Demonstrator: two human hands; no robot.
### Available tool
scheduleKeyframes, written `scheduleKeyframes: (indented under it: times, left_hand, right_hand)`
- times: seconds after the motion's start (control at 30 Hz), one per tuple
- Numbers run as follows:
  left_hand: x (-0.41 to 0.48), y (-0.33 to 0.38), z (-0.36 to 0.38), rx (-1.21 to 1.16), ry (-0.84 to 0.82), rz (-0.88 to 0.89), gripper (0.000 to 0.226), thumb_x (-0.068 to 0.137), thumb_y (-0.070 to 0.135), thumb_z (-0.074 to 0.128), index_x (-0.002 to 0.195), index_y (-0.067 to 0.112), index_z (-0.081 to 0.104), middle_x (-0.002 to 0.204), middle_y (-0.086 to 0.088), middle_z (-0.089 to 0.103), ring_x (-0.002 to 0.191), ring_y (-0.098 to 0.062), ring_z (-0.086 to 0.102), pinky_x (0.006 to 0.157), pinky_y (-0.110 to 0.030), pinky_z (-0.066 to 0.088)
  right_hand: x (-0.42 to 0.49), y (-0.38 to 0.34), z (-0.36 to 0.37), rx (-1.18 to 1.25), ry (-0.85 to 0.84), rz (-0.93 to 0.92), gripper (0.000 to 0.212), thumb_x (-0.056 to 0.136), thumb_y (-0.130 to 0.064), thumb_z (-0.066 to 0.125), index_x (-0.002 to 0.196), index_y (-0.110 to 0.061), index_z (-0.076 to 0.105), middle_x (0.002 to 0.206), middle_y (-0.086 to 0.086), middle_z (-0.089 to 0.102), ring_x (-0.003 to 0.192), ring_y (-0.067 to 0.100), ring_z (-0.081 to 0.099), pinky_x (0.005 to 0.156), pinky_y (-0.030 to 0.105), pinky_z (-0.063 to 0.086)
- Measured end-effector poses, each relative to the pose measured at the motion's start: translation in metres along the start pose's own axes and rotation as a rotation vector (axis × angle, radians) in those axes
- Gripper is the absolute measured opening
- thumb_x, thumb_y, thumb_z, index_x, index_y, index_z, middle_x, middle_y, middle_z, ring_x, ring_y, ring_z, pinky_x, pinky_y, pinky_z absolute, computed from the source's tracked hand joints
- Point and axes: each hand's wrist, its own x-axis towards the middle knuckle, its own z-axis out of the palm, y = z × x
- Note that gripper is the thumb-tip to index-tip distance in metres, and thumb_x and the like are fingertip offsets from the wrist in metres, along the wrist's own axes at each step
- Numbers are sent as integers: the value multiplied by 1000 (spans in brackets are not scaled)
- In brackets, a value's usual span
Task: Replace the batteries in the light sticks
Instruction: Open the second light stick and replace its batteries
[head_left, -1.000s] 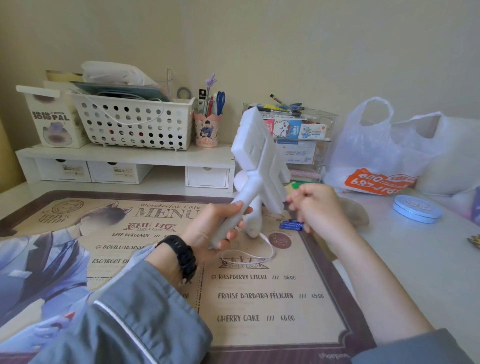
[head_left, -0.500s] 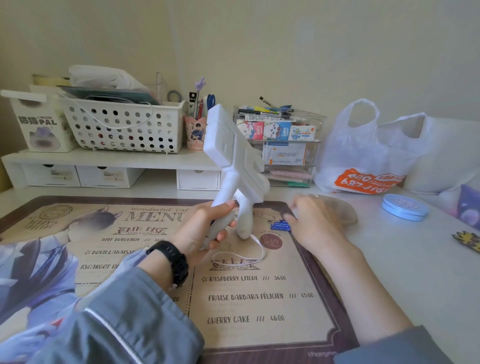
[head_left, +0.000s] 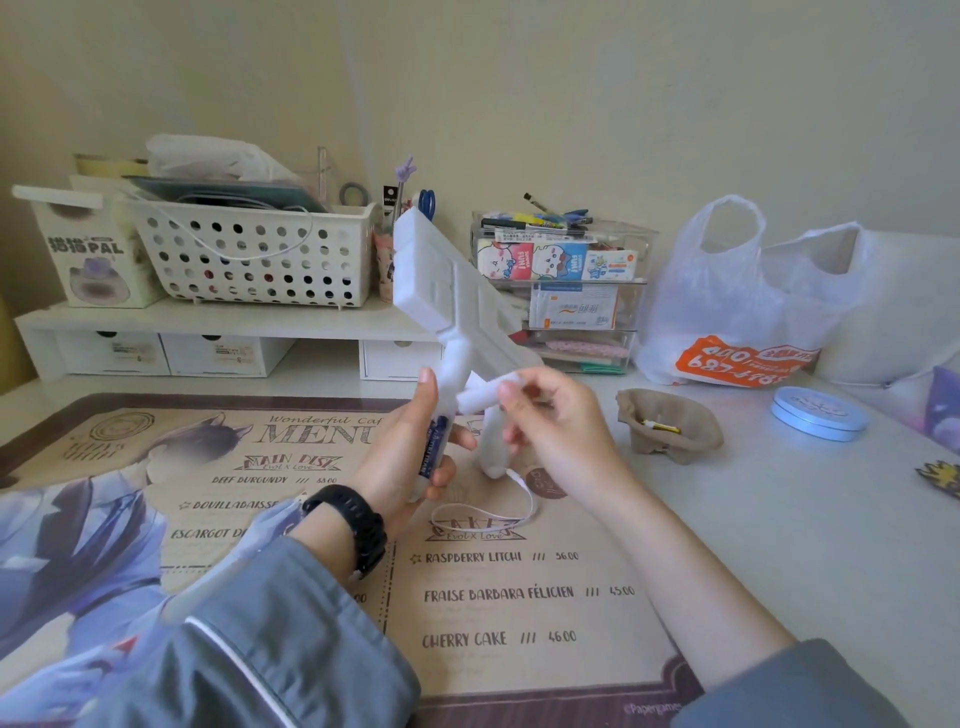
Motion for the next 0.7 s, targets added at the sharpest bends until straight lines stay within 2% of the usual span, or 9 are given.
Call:
scheduleKeyframes:
  times: [0.07, 0.1, 0.2, 0.27, 0.37, 0.43, 0.5, 0.6, 0.7]
  left_hand:
    - [4, -1, -3, -28, 72, 22, 62, 96, 54, 30, 116, 1, 54, 70, -2, 50, 33, -8, 31, 33, -12, 22]
    - [5, -2, -4, -42, 111, 34, 59, 98, 49, 32, 117, -3, 53, 70, -2, 47, 33, -7, 31, 32, -12, 23]
    - [7, 1, -8, -124, 140, 51, 43, 101, 39, 34, 112, 1, 52, 68, -1, 44, 32, -7, 31, 32, -12, 23]
    - [5, 4, -10, -241, 85, 29, 32, 101, 37, 34, 99, 9, 49, 65, -1, 45, 33, -6, 31, 32, -12, 21]
    - [2, 7, -10, -436, -10, -53, 31, 101, 37, 33, 102, 12, 51, 62, 2, 47, 34, -6, 34, 30, -13, 25]
    - [0, 9, -10, -526, -50, -77, 32, 102, 36, 31, 112, 13, 52, 63, 1, 49, 35, -7, 36, 31, -13, 31]
    - [0, 10, -10, -563, -79, -75, 35, 102, 36, 29, 117, 17, 54, 64, 1, 48, 37, -7, 37, 33, -14, 34]
    - [1, 8, -9, -543, -78, -72, 37, 102, 38, 28, 114, 17, 55, 67, 0, 50, 42, -9, 41, 39, -17, 39]
    - [3, 3, -8, -433, -97, -66, 43, 102, 39, 26, 115, 9, 53, 88, -10, 61, 65, -17, 57, 53, -25, 46]
  right_hand:
    - [-1, 4, -2, -197, 157, -114, 14, 92, -15, 60, 79, -22, 60, 59, -11, 61, 52, 7, 56, 59, 23, 47]
    - [-4, 6, 1, -332, 135, -180, 16, 91, -14, 59, 77, -22, 59, 61, -15, 62, 52, 5, 55, 58, 21, 46]
    - [-13, 15, 16, -813, -128, -298, 10, 91, -19, 54, 83, -16, 59, 78, -4, 60, 69, 16, 59, 62, 35, 49]
    - [-12, 18, 23, -1042, -229, -355, 5, 86, -12, 57, 86, -16, 60, 88, 1, 58, 86, 25, 58, 66, 37, 48]
    - [-10, 16, 26, -1276, -297, -434, 28, 80, -5, 61, 97, -27, 65, 98, -3, 60, 105, 21, 46, 78, 32, 33]
    - [-12, 15, 25, -1302, -326, -407, 37, 82, -6, 58, 106, -34, 65, 111, -5, 61, 114, 21, 41, 88, 33, 29]
    - [-12, 9, 22, -1183, -232, -376, 36, 85, -7, 55, 109, -32, 65, 113, -7, 60, 112, 21, 46, 90, 34, 33]
    - [-14, -2, 25, -822, 77, -453, 25, 92, -11, 50, 108, -19, 66, 97, -4, 63, 94, 21, 56, 79, 34, 44]
    - [-19, -7, 38, -676, 48, -451, 20, 95, -18, 46, 107, -18, 63, 101, -4, 56, 92, 17, 53, 73, 33, 45]
